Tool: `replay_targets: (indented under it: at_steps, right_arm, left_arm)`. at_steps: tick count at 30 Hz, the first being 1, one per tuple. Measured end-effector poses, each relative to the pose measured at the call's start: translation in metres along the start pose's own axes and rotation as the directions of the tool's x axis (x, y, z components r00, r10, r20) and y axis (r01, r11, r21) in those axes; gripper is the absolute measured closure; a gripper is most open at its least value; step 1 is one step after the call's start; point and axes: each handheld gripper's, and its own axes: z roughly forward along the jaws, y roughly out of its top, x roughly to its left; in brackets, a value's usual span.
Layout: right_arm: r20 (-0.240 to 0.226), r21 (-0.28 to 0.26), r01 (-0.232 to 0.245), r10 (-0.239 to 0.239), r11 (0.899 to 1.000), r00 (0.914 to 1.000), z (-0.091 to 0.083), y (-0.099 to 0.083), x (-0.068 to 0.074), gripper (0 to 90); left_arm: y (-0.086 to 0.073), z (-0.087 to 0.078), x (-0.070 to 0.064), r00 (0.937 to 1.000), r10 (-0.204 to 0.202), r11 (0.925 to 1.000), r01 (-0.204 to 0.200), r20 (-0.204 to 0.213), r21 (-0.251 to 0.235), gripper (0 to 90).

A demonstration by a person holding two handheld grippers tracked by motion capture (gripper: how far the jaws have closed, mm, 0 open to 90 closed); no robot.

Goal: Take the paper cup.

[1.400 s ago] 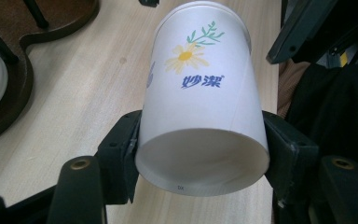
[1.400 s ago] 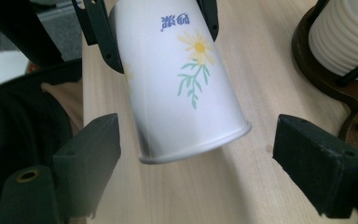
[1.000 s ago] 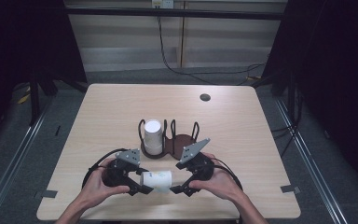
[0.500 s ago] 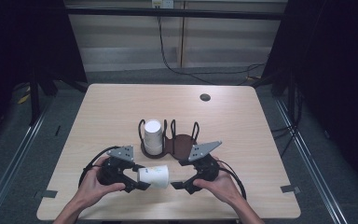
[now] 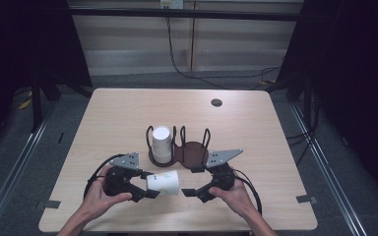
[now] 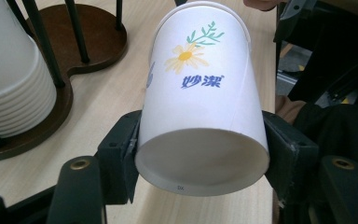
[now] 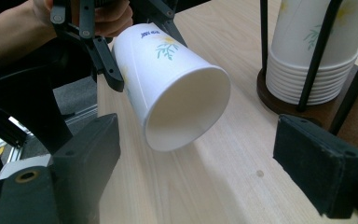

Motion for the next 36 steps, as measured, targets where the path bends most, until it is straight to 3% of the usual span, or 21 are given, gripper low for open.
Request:
replay_targets:
  at_steps: [4,12,16,27,36]
  right_arm:
    - [-0.011,-0.023,-0.003,0.003,1.000,0.9999,0.000,0.001,0.001,14.6]
    - [-0.015,-0.064,-0.006,0.005,0.998,0.9999,-0.002,0.002,0.001,13.8]
    - [-0.020,-0.078,-0.004,0.003,0.997,0.9998,-0.002,0.003,0.002,13.8]
    - [-0.050,-0.098,0.004,-0.009,0.995,0.9987,0.001,0.004,0.003,13.6]
    - [-0.072,-0.093,0.006,-0.012,0.996,0.9974,0.006,0.006,0.003,15.6]
  left_arm:
    - [0.001,0.000,-0.001,0.9999,0.004,0.9995,-0.003,0.015,-0.031,36.8]
    - [0.004,0.001,-0.009,0.9986,0.052,0.9965,-0.052,-0.007,-0.065,36.7]
    - [0.002,0.003,-0.009,0.9985,0.053,0.9929,-0.051,0.017,-0.107,36.8]
    - [0.001,0.006,-0.013,0.9970,0.076,0.9849,-0.073,0.016,-0.157,36.9]
    - [0.001,0.008,-0.013,0.9970,0.073,0.9783,-0.067,0.024,-0.196,36.9]
